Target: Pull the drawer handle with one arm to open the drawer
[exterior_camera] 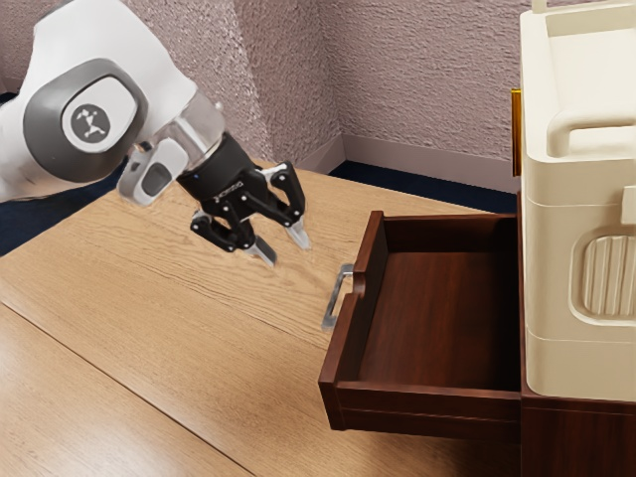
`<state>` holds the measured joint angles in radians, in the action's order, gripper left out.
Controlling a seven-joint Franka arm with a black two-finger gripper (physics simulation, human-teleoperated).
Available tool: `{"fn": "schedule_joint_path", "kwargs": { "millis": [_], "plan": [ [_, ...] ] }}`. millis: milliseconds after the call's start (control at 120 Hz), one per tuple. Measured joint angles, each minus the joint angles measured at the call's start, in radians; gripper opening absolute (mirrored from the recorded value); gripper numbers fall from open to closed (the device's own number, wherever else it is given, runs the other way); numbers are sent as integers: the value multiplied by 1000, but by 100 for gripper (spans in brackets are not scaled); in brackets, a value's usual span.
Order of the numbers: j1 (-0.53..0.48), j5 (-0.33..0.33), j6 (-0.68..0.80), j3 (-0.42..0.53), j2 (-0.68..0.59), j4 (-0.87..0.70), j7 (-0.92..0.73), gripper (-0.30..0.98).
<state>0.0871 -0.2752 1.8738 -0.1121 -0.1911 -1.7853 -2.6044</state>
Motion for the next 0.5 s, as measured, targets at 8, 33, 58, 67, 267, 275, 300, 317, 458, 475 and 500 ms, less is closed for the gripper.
{"fn": "schedule_joint_path", "kwargs": {
  "millis": [8,33,58,67,267,275,300,317,458,475,500],
  "plan": [
    [0,14,-8,2,1,11,8,27],
    [0,59,-35,14,8,50,35,28],
    [-1,109,-68,33,24,104,67,29],
    [-2,125,-81,40,32,124,78,29],
    [25,329,-385,96,202,432,399,49],
    [27,333,-393,96,203,435,413,49],
    [33,350,-415,97,210,441,454,51],
    [34,364,-429,100,214,444,480,53],
    [22,405,-507,122,219,455,680,61],
    [19,404,-513,121,219,455,700,61],
    [14,402,-522,121,218,456,730,62]
  ]
}}
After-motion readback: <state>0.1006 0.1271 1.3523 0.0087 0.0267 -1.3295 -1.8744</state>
